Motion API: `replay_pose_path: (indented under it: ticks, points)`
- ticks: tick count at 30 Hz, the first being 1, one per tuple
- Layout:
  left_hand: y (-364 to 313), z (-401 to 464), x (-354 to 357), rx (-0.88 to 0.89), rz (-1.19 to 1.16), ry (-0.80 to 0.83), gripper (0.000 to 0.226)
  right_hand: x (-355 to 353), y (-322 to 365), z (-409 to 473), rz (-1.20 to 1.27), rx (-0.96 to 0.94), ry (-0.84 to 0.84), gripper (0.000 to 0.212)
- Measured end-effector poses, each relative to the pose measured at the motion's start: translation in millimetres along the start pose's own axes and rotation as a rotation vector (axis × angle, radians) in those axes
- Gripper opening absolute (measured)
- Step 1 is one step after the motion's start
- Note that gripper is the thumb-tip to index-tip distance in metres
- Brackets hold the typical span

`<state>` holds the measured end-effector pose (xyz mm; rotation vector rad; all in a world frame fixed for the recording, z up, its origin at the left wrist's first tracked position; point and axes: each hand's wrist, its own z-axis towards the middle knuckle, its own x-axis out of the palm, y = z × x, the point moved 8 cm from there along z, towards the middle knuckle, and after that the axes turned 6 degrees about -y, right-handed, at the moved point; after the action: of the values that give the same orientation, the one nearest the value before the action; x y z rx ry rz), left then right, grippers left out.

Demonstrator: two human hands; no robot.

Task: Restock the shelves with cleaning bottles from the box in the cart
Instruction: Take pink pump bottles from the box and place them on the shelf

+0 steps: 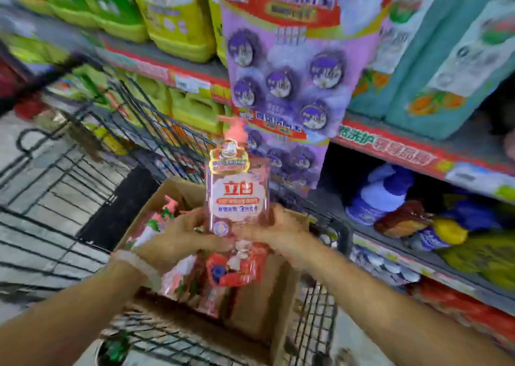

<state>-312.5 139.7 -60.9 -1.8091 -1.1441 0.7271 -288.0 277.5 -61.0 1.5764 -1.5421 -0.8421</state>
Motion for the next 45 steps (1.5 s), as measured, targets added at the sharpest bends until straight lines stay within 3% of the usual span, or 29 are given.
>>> replay_pose_path:
  ticks: [2,4,6,11,14,17,20,22,30,35,39,45]
  points:
    - [-59,-18,14,0.142,0.032,0.065,0.062,-15,52,-26,-0.058,-0.151,-0.068,0.027]
    - [-115,-37,30,0.233,0.025,0.119,0.076,-33,101,-56,-0.096,-0.281,-0.123,0.028]
    - [-172,-58,53,0.358,0.071,0.161,0.083,-53,153,-94,-0.137,-0.414,-0.198,0.048]
    - [-304,-107,119,0.696,0.186,0.183,0.088,-117,265,-200,-0.189,-0.739,-0.388,0.044]
    - [-371,-136,171,0.86,0.22,0.271,0.06,-157,315,-264,-0.236,-0.866,-0.479,0.068]
    - [-426,-164,227,0.961,0.297,0.369,0.056,-194,354,-318,-0.292,-0.925,-0.549,0.078]
    - [-474,-184,271,1.025,0.319,0.351,0.061,-229,389,-367,-0.326,-0.982,-0.636,0.066]
    - [-503,-195,298,1.069,0.303,0.315,0.047,-251,408,-394,-0.341,-1.011,-0.688,0.046]
    - [-565,-195,392,1.108,0.165,0.301,0.011,-348,449,-448,-0.323,-1.045,-0.862,0.046]
    - [-569,-167,431,1.081,0.033,0.265,0.021,-396,446,-436,-0.25,-1.037,-0.861,0.046]
    - [-563,-133,452,1.015,0.011,0.232,0.042,-431,438,-412,-0.21,-1.038,-0.823,0.03]
    - [-552,-96,480,0.925,0.076,0.249,0.046,-473,415,-388,-0.136,-0.997,-0.842,0.042]
